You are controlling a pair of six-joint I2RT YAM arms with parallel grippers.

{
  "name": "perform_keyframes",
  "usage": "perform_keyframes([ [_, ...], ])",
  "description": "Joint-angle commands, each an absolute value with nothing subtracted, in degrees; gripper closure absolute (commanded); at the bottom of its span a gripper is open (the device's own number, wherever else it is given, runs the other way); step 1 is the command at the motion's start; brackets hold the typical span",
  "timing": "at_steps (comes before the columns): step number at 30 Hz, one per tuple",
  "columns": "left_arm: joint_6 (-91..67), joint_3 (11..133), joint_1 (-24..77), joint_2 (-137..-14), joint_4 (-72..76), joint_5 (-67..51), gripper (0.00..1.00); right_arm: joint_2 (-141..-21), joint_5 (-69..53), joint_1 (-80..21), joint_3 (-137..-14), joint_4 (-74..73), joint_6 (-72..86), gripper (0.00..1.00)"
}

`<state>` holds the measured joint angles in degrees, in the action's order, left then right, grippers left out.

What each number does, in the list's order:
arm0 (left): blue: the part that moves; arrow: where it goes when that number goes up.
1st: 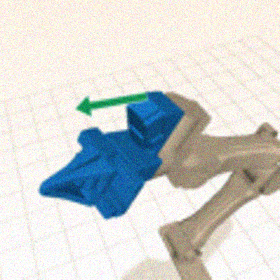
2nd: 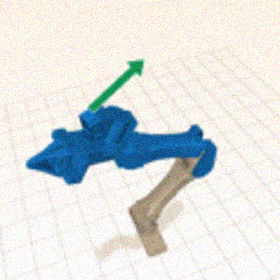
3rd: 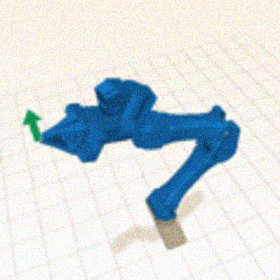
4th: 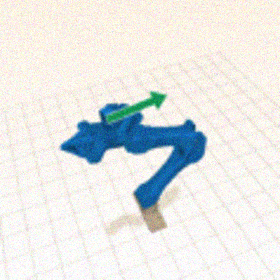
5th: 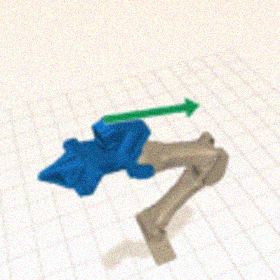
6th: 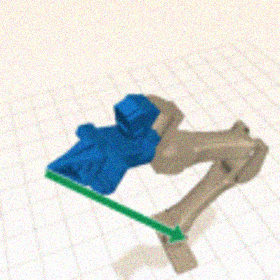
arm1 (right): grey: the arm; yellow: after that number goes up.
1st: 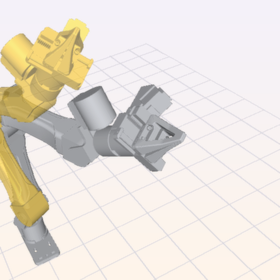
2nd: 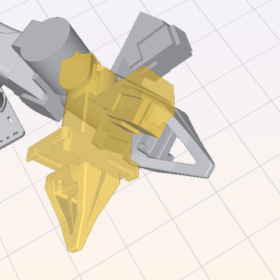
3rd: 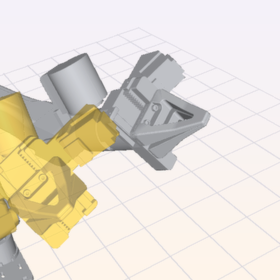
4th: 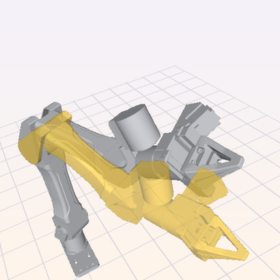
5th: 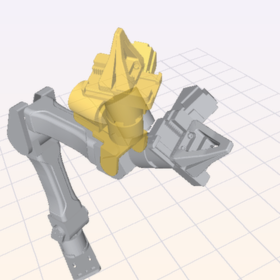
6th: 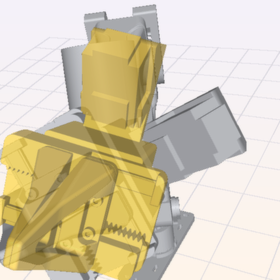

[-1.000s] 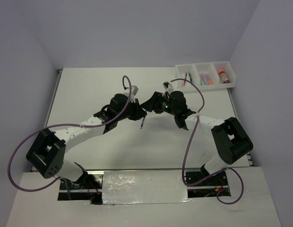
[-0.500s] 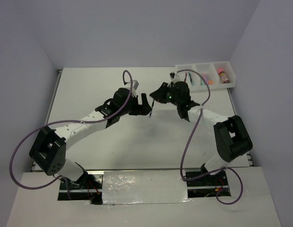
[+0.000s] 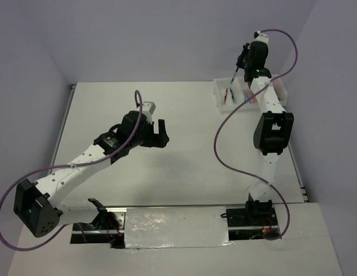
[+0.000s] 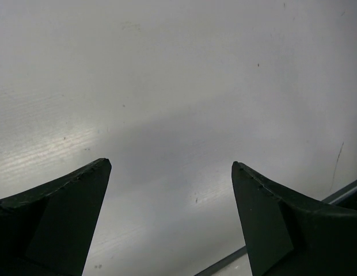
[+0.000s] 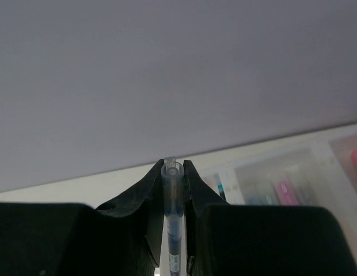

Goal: Sort the stationery into containers
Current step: Place the pen in the storage box, then reset both arms

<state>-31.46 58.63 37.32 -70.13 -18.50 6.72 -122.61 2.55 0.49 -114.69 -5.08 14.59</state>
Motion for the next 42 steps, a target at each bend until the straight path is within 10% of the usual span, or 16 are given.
perform_keyframes([
  [1, -29.45, 60.55, 38.14, -69.52, -23.28, 3.69, 0.01, -131.88, 3.43, -0.44, -130.28, -14.75, 9.05, 0.99],
  [12, -26.54, 66.88, 38.14, -63.81, -37.61, 17.30, 0.01, -135.61, 3.43, -0.53, -127.09, -12.57, 10.28, 0.87],
  [18, -28.12, 68.20, 37.88, -66.53, -43.24, 27.42, 0.01, -136.06, 4.13, -0.44, -128.57, -14.58, 11.33, 0.01],
  [26, -28.57, 77.07, 34.82, -70.22, -50.70, 36.20, 0.01, -122.63, 7.03, -0.44, -129.12, -23.72, 11.34, 0.00],
  [42, -26.02, 72.61, 1.41, -56.35, -38.50, 24.95, 0.01, -50.74, -0.97, -1.23, -67.08, -26.79, 9.32, 0.00],
])
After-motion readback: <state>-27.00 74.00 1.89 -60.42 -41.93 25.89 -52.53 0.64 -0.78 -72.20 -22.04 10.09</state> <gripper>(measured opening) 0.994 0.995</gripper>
